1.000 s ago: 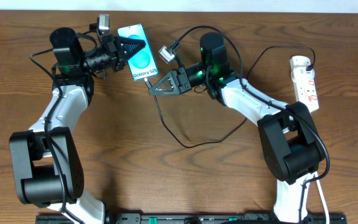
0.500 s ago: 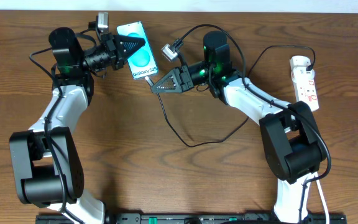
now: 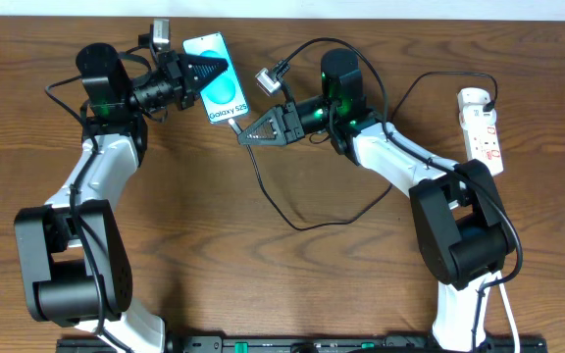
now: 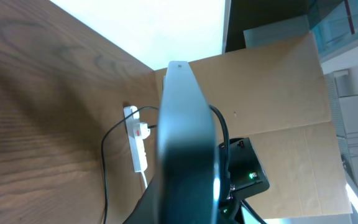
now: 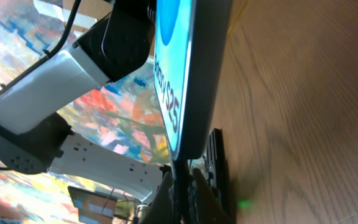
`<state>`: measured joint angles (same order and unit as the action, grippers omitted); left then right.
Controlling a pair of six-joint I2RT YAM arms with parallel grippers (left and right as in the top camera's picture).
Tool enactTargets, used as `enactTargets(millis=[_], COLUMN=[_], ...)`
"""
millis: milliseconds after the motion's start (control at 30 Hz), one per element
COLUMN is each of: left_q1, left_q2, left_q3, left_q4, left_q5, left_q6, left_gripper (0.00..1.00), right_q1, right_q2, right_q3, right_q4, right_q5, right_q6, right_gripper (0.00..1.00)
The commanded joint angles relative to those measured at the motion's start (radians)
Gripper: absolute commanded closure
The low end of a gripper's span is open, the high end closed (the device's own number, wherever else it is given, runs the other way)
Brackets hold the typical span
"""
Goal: Plug charger to phone and switch on socket
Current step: 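Push the USB-C plug up into the phone's bottom port with the right gripper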
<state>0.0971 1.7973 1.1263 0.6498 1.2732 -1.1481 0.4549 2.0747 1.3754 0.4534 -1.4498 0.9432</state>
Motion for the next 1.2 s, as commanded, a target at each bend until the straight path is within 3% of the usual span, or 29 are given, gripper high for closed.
enactTargets(millis=[0, 500, 1167], left_q1=[-0.014, -0.013, -0.013], left_q2=[0.0, 0.0, 0.0], left_q3=[0.009, 0.009, 0.009], left_q4=[0.011, 0.011, 0.01], left_q5=[0.045, 0.044, 0.021], left_q6=[-0.012, -0.005, -0.002], left_gripper=[0.93, 0.93, 0.93], right_q1=[0.001, 0.003, 0.003], right_q2=[-0.009, -0.009, -0.009], right_q3=[0.01, 0.01, 0.01], right_q4=[0.0, 0.113, 0.113], right_q5=[0.105, 0.169, 0.176], right_q6=[0.041, 0.179, 0.177], right_gripper=[0.99, 0.99, 0.99])
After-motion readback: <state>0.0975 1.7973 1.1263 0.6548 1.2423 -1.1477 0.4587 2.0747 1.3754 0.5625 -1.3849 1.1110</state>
